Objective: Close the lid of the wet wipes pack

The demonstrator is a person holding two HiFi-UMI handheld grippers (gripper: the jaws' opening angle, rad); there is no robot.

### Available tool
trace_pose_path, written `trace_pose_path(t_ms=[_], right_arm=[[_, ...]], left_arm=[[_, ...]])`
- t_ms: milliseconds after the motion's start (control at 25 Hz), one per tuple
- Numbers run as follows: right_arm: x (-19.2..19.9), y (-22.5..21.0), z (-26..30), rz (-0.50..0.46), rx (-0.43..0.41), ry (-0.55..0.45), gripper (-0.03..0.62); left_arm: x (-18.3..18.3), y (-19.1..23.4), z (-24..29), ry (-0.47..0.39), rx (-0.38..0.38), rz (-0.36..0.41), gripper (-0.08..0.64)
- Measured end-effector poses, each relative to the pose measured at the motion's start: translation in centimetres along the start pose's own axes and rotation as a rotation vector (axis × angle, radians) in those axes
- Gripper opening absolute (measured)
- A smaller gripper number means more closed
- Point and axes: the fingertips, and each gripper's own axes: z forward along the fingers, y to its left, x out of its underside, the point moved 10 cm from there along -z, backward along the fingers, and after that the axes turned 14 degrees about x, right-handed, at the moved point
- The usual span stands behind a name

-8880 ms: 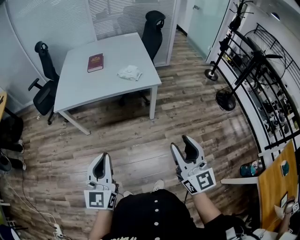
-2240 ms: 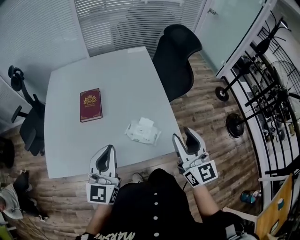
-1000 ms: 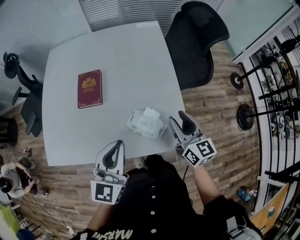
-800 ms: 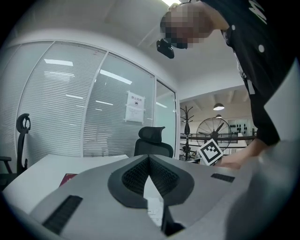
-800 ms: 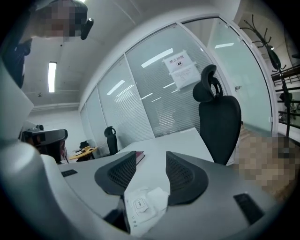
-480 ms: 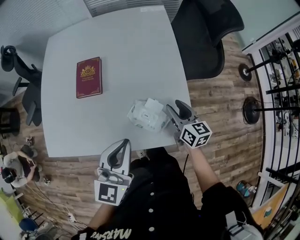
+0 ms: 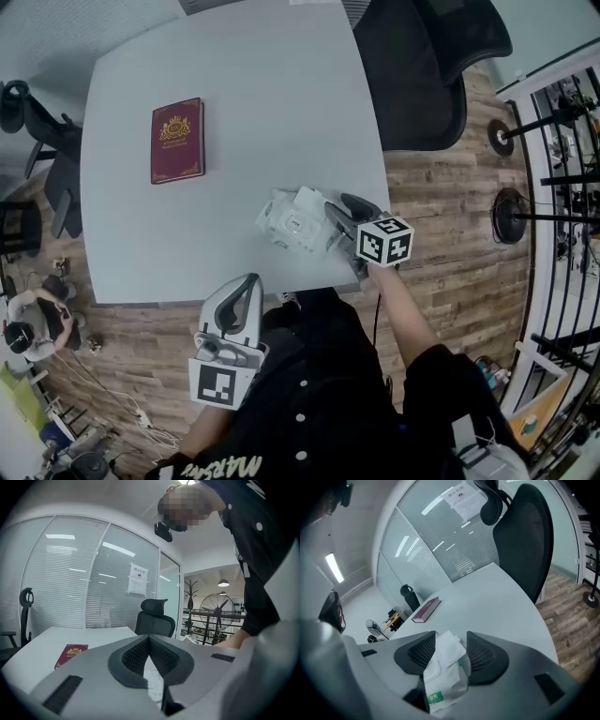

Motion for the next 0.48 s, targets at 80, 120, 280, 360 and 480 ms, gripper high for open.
trace_pose_path(t_ms=[80,120,280,360,480], right_arm=[[0.2,-0.3,0.7,0.019,-0.005,0.040,0.207],[0.4,-0.5,1.0,0.028,-0.007,0.055,0.207],[0.7,-1.0,2.0,0.066,-0.025,0.109,0.207],[0.8,-1.3,2.6,0.100,-0.040,0.132,0.206],[1.0,-1.6,3.2,0.139,-0.061,0.165,0.206]], left_arm=[[-0.1,0.1,0.1,0.000,-0.008,-0.004,0.008],[-0.1,0.2,0.2,0.000,-0.011,-0.005,0.008],[-0.3,0.4,0.3,0.000,-0.022,-0.005,0.008],[-0.4,0.6,0.4,0.000,-0.032,-0.009,0.008],[-0.4,0.8,0.6,0.005,-0.037,-0.015,0.008]])
